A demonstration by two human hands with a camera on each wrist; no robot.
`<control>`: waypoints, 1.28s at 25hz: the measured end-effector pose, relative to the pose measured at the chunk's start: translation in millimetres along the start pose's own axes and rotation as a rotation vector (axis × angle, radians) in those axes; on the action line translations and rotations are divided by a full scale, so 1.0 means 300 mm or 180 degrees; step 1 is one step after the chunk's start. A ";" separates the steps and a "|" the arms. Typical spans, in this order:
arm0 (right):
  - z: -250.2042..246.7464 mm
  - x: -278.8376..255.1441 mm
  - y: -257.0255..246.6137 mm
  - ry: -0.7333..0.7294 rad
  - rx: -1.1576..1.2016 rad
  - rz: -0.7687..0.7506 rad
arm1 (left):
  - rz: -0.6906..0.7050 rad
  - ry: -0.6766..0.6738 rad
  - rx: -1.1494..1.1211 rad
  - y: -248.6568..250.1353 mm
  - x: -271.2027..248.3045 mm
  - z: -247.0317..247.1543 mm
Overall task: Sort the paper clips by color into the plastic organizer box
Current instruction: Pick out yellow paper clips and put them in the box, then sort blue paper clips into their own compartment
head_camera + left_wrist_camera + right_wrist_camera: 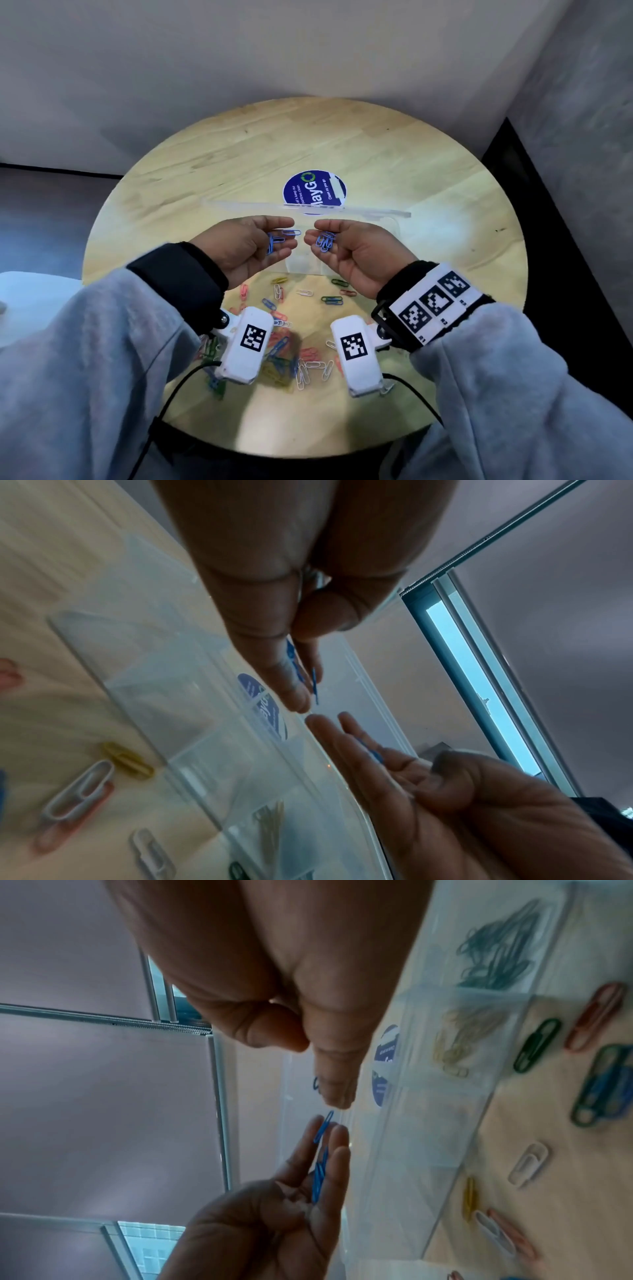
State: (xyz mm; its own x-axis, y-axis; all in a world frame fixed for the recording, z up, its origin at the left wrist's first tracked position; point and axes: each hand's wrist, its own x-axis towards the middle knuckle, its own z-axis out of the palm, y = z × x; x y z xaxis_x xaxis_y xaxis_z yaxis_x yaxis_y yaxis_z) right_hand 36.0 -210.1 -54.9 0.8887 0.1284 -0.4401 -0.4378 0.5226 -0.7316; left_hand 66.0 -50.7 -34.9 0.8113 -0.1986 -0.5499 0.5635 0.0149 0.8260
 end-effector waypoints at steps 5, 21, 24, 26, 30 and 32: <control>0.025 0.061 0.020 0.0198 0.0137 -0.0196 | 0.0042 0.0066 0.0159 0.013 0.057 0.011; -0.112 -0.025 -0.033 0.0023 -0.1695 -0.0231 | 0.0591 -0.0209 0.1562 -0.010 0.026 0.061; -0.165 -0.076 -0.047 0.0020 -0.2257 -0.0180 | 0.0709 -0.0553 0.2795 -0.040 -0.009 0.104; -0.203 -0.105 -0.047 0.0063 -0.2915 -0.0141 | 0.0584 -0.0900 0.3947 -0.082 -0.029 0.141; -0.240 -0.159 -0.024 0.0037 -0.4452 0.0112 | 0.0711 -0.1147 0.5166 -0.157 -0.037 0.183; -0.232 -0.187 -0.001 -0.0244 -0.4939 0.0281 | 0.0822 -0.1176 0.5391 -0.182 -0.034 0.201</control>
State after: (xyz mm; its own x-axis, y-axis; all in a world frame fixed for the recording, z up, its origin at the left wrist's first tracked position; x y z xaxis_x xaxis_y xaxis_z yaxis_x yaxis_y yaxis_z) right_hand -23.4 -276.2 -66.3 0.8368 0.1772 -0.5180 -0.1508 -0.8349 -0.5294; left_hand 17.6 -108.5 -66.8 0.6355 -0.5523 -0.5395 -0.5274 -0.8209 0.2191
